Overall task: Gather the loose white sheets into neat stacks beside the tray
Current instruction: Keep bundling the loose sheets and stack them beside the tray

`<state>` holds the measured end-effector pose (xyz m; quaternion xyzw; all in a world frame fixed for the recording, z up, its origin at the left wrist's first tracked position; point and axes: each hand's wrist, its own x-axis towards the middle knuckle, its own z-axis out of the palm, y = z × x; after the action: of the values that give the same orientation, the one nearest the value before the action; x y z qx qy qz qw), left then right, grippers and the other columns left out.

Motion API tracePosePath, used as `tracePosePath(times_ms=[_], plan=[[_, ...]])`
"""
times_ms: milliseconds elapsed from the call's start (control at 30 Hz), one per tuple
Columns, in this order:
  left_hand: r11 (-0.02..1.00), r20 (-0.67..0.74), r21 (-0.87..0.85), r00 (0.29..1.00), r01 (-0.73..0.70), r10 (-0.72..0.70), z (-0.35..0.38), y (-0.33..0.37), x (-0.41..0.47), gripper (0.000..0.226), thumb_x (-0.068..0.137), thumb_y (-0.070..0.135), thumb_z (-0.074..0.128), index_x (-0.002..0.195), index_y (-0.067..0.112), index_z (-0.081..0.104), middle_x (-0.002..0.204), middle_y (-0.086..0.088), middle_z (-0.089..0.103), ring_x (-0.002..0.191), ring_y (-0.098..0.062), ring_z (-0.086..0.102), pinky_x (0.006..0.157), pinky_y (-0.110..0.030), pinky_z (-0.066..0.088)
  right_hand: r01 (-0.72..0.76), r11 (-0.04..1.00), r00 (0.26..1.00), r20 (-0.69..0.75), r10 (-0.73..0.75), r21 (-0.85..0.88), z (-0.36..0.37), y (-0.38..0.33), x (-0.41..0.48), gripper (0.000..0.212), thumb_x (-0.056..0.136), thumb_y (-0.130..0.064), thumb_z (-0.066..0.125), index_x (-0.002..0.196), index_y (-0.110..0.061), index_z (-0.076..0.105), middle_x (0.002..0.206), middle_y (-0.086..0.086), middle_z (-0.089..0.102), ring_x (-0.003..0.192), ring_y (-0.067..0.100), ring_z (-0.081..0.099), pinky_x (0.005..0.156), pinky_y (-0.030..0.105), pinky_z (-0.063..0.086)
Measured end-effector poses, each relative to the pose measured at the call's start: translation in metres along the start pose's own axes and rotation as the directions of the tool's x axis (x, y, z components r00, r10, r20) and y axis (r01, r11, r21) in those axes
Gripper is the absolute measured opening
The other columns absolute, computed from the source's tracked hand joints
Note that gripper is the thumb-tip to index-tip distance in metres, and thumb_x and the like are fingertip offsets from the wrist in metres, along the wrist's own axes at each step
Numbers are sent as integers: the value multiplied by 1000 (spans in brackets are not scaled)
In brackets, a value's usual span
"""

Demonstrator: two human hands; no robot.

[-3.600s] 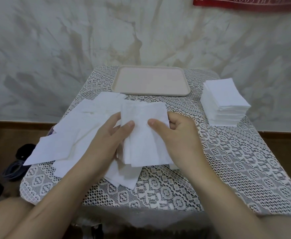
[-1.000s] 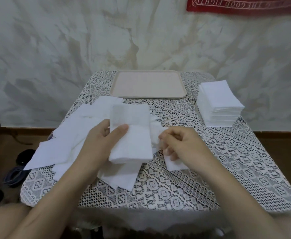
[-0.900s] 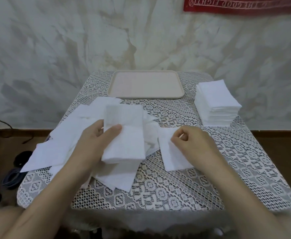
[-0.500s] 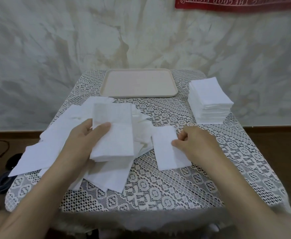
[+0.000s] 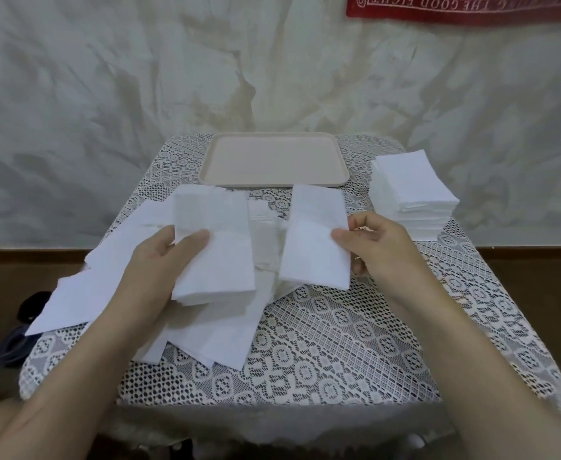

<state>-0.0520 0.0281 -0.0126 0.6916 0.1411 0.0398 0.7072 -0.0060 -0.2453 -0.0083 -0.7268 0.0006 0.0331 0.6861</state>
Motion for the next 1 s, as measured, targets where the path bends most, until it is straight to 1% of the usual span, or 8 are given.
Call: tracePosePath(times_ms=[100,233,367,533,633,800,933,1000], plan=[[1000,17,-18,1000,21,-21,2,-1,-1,23,96,36,70,110,18,77,109,-13,79,92,-28,75,86,-48,54,-11,999,999,32,13,-48,22,3,5,8,96,-12,69,96,-10,61,64,-10,68,51,-1,58,48,16,43],[999,31,-28,999,29,-28,0,-1,1,35,86,43,75,109,16,76,111,-18,77,91,-28,75,86,-50,53,-14,973,995,90,36,-231,49,7,14,12,95,-29,70,101,-19,66,93,-4,74,79,12,72,59,26,51],[999,50,-16,998,32,-31,-4,-3,4,37,79,47,82,103,21,78,116,-22,74,93,-30,74,86,-51,53,0,920,991,124,53,-392,67,11,15,29,92,-45,70,94,-16,72,88,-2,76,81,21,74,74,42,61],[1000,69,6,997,22,-22,-5,-5,5,30,81,46,84,104,27,80,112,-17,77,100,-38,76,91,-57,56,-15,918,991,119,67,-397,73,13,16,24,92,-36,70,93,-12,75,89,2,77,87,26,73,84,49,58],[1000,85,-3,996,8,-8,-1,-4,1,33,78,48,75,103,28,80,110,-17,78,90,-28,75,83,-46,53,32,836,994,103,29,-547,75,12,14,23,92,-38,67,102,-18,70,94,-3,74,88,22,69,82,43,57],[1000,87,-4,996,8,-8,-3,-7,1,30,83,46,82,105,26,79,113,-19,77,102,-38,73,88,-52,53,110,691,990,143,-9,-715,70,10,7,32,94,-46,60,116,-22,60,104,-3,68,95,25,64,80,37,52],[1000,85,-2,996,-4,4,-5,-10,2,36,84,48,73,110,24,78,115,-17,77,111,-44,70,97,-61,53,144,625,983,181,-3,-767,72,11,8,11,97,-25,54,97,-15,54,88,4,63,82,29,60,64,35,42],[1000,85,-5,996,0,1,-5,-9,2,36,83,48,74,109,23,78,115,-20,76,113,-47,68,94,-58,53,159,619,983,183,-25,-769,74,12,11,20,98,-19,51,80,-16,44,75,2,56,69,24,52,55,33,32]])
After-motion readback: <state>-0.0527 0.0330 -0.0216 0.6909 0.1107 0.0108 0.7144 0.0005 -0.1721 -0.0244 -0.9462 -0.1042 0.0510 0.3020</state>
